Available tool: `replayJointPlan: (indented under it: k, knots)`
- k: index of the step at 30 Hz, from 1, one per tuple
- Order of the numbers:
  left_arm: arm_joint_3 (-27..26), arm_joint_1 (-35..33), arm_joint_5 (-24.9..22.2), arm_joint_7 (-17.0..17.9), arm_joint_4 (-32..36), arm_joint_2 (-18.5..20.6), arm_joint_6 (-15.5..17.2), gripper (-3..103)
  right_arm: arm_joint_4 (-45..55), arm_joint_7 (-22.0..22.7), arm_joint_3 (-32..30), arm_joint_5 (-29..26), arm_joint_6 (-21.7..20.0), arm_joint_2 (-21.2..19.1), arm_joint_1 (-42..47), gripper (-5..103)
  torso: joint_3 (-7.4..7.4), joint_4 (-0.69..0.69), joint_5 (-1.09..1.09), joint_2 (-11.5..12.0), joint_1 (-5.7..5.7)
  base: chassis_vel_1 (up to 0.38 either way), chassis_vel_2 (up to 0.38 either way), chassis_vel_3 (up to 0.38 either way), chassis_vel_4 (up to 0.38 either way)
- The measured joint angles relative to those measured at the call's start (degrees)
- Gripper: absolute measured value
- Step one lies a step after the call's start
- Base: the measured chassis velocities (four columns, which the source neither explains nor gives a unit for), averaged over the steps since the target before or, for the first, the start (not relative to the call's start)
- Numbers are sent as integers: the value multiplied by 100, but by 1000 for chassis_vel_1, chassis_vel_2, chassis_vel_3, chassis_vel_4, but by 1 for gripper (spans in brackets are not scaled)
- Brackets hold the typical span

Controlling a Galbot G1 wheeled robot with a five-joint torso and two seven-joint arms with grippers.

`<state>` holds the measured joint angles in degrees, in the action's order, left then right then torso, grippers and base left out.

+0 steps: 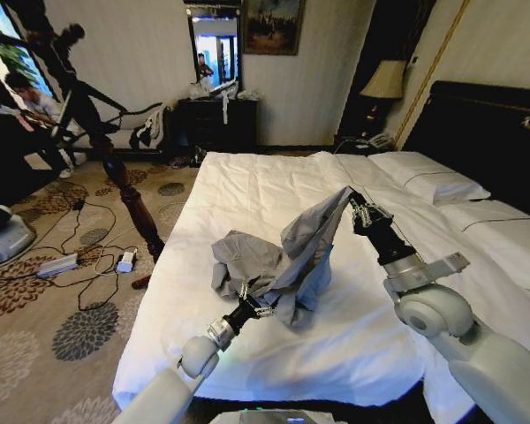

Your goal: Pick up the clothes from the bed and hang them on the clothes hanger.

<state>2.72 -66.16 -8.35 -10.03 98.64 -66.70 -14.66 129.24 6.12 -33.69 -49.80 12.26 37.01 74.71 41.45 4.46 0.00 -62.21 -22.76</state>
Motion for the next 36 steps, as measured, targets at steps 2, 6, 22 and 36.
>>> replayJointPlan:
  k: [2,6,22,36]
  knots:
    - [13,63,102,0,-93,-99,-13,92,8,0,-3,-4,0,3,-2,0,0,0,0,0,0,0,0,0,0]
    - [33,153,166,-1,-203,-246,-28,82,17,-1,-53,-26,-3,20,-22,0,0,0,0,0,0,0,0,0,0]
    - [-45,67,125,-3,54,-209,-20,22,6,-3,-112,71,-17,111,86,0,0,0,0,-1,0,0,0,0,0]
    - [-434,-232,-178,-12,490,30,60,0,-50,21,-40,111,-34,171,149,0,0,0,-1,-1,0,0,0,0,0]
